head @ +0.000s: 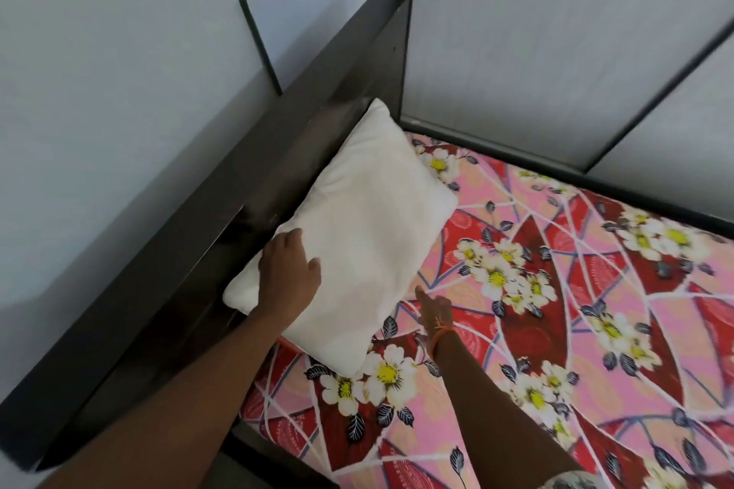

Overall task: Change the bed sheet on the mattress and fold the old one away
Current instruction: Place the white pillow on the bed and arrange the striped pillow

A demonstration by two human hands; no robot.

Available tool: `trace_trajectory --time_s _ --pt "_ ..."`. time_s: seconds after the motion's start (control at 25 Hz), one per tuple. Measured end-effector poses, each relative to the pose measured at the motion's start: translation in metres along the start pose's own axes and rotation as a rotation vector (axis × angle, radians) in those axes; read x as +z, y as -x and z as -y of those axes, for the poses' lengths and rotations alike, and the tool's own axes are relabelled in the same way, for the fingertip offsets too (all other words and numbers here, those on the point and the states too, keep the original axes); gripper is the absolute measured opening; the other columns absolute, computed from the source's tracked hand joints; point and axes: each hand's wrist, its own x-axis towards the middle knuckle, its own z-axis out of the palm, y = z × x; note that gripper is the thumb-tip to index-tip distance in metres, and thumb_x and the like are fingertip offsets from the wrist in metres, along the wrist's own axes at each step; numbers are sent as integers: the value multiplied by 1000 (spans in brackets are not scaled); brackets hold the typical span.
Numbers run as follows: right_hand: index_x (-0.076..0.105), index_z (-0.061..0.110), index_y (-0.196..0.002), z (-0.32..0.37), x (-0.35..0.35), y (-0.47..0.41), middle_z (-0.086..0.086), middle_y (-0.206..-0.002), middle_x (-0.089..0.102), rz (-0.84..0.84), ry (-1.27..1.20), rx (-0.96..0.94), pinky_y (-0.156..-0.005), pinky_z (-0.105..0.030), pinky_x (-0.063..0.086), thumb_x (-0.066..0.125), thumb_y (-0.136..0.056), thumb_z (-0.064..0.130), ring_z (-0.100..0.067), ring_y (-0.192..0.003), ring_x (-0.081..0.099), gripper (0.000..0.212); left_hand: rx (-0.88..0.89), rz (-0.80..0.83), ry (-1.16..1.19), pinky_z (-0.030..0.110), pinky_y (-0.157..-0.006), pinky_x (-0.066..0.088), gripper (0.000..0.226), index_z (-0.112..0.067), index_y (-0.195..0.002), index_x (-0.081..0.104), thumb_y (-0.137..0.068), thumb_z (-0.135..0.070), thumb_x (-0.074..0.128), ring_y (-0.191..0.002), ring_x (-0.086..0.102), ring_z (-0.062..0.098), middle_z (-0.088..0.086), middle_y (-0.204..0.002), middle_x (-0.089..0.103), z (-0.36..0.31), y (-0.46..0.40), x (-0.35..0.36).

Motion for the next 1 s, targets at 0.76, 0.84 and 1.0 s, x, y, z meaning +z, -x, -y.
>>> trace_trajectory --time_s 0.76,0.84,1.0 --pt "61 9 -111 -175 -524 452 -9 -99 71 -768 -765 -353 -70 -37 41 59 -92 30 -22 -83 64 28 718 429 578 34 -85 48 46 -9 -128 52 -89 -29 66 -108 57 26 9 -124 57 -326 515 38" --pt "62 8 -111 -199 -578 475 -8 -94 70 -830 -823 -376 -69 -35 40 59 -91 28 -23 -83 64 28 757 463 585 30 -81 46 44 -10 -125 53 -89 -31 67 -103 57 24 7 -118 58 -365 566 53" --pt "63 9 -110 -253 -701 531 -8 -88 70 -904 -933 -421 -69 -33 42 58 -90 26 -22 -79 63 27 805 577 656 26 -76 43 42 -8 -124 55 -90 -29 68 -97 57 21 4 -111 58 -455 697 82"
